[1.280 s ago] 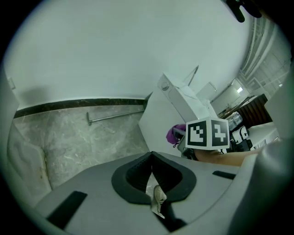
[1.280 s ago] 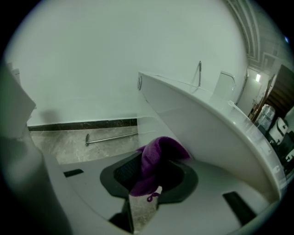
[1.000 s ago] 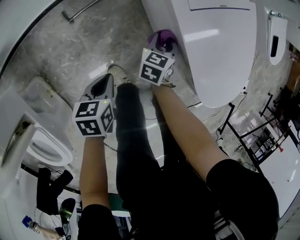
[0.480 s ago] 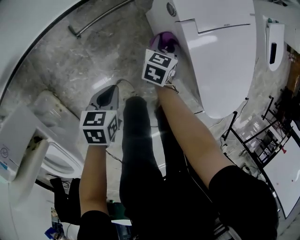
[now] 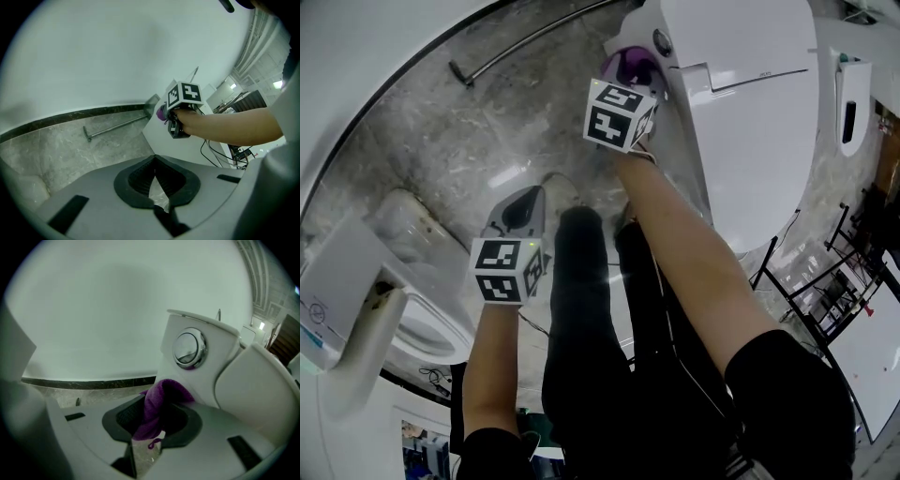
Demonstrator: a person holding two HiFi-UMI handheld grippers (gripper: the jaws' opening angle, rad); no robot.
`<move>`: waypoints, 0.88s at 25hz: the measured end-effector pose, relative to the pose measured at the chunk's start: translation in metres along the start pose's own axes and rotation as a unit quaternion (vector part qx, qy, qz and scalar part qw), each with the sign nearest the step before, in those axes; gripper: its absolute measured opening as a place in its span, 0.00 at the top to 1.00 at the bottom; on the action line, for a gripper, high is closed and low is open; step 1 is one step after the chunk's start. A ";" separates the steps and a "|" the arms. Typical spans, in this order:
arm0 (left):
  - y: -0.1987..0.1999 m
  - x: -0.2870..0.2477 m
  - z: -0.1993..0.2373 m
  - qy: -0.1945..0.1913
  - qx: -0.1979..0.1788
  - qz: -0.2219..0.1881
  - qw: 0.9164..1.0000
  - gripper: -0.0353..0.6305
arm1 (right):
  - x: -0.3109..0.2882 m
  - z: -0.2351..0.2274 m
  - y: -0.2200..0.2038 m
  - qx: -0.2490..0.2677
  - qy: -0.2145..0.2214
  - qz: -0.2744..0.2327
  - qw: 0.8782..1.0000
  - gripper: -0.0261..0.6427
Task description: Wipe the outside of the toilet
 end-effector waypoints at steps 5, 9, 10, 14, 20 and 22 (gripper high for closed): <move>0.000 0.005 0.014 0.005 0.009 -0.009 1.000 0.94 | -0.012 0.010 0.014 -0.002 -0.002 -0.015 1.000 0.84; -0.008 0.007 0.019 0.006 0.020 -0.009 1.000 0.94 | -0.014 0.015 0.021 0.003 -0.001 -0.041 0.999 0.84; -0.011 0.007 0.020 0.006 0.020 -0.007 1.000 0.94 | -0.013 0.018 0.026 0.002 0.004 -0.052 0.999 0.84; -0.016 0.010 0.020 0.007 0.018 -0.003 1.000 0.94 | 0.006 0.032 0.053 -0.026 0.044 -0.097 0.994 0.84; 0.013 0.028 0.010 0.017 0.021 -0.042 0.999 0.94 | 0.056 0.022 0.083 -0.065 0.064 -0.116 0.989 0.84; 0.028 0.041 0.001 0.021 0.022 -0.058 0.998 0.94 | 0.083 0.010 0.098 -0.078 0.066 -0.125 0.987 0.84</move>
Point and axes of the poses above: the fingertips, and each gripper's own axes: x backward along the fingers, z to its left, y out of its top, the point moved 1 cm from there along x, backward along the fingers, and after that the axes turned 8 degrees about -y, right-handed, at the moved point
